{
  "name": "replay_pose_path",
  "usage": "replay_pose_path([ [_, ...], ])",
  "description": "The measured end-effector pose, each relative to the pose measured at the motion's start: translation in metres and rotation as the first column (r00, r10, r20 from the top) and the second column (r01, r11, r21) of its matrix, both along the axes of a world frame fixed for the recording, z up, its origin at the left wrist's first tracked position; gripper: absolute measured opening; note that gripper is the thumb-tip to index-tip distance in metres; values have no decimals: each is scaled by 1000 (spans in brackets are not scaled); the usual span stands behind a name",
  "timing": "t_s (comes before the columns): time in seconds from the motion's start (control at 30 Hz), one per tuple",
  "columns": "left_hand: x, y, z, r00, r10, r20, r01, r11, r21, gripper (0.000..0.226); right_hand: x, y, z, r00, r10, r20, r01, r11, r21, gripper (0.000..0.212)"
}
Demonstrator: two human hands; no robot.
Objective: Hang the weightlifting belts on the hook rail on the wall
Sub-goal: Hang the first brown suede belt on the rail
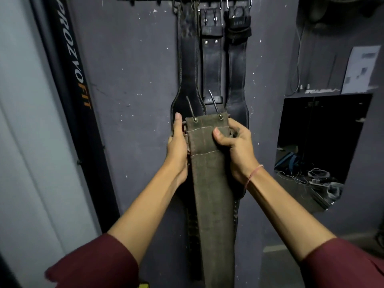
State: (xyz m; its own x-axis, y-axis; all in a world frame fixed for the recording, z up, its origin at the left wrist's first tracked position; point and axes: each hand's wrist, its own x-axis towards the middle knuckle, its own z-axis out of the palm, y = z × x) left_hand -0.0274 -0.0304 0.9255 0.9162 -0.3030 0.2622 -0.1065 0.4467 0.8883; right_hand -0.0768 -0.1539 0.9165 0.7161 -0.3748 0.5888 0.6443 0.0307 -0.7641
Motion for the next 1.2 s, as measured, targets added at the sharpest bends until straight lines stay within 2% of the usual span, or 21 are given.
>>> replay_pose_path([
  [0.13, 5, 7, 5, 997, -70, 18, 71, 995, -66, 30, -6, -4, -9, 1000, -8, -13, 8, 1000, 4, 25],
  [0.27, 6, 9, 15, 987, -41, 152, 52, 996, -71, 30, -1, -1, -24, 997, -22, -74, 24, 999, 38, 23],
  [0.37, -2, 6, 7, 961, 43, 274, -50, 999, 18, 34, 1, 5, -24, 998, -44, -37, 45, 998, 44, 21],
  [0.43, -5, 4, 0, 942, 108, 319, -118, 993, 14, 38, 3, 9, -21, 998, -67, -13, 67, 997, 22, 19],
  [0.5, -2, 1, -3, 912, 218, 348, -216, 975, -44, 38, 6, 14, -20, 996, -87, 5, 87, 996, -6, 16],
  [0.6, 2, 2, 0, 851, 359, 384, -345, 932, -106, 37, 11, 24, -11, 985, -166, 42, 168, 984, -50, 29],
  [0.7, 5, 9, 6, 806, 408, 429, -385, 912, -143, 38, 19, 33, 3, 953, -291, 83, 296, 953, -66, 37],
  [0.8, 17, 17, 14, 775, 435, 459, -409, 898, -163, 37, 34, 41, 17, 905, -406, 130, 416, 907, -66, 35],
  [0.93, 42, 28, 34, 713, 512, 479, -512, 847, -144, 38, 58, 59, 38, 888, -424, 181, 441, 895, -64, 30],
  [1.1, 77, 39, 63, 654, 573, 494, -594, 793, -135, 39, 97, 69, 67, 883, -441, 159, 459, 883, -100, 30],
  [1.2, 98, 38, 81, 536, 648, 541, -696, 702, -151, 42, 119, 68, 90, 863, -466, 193, 491, 864, -109, 30],
])
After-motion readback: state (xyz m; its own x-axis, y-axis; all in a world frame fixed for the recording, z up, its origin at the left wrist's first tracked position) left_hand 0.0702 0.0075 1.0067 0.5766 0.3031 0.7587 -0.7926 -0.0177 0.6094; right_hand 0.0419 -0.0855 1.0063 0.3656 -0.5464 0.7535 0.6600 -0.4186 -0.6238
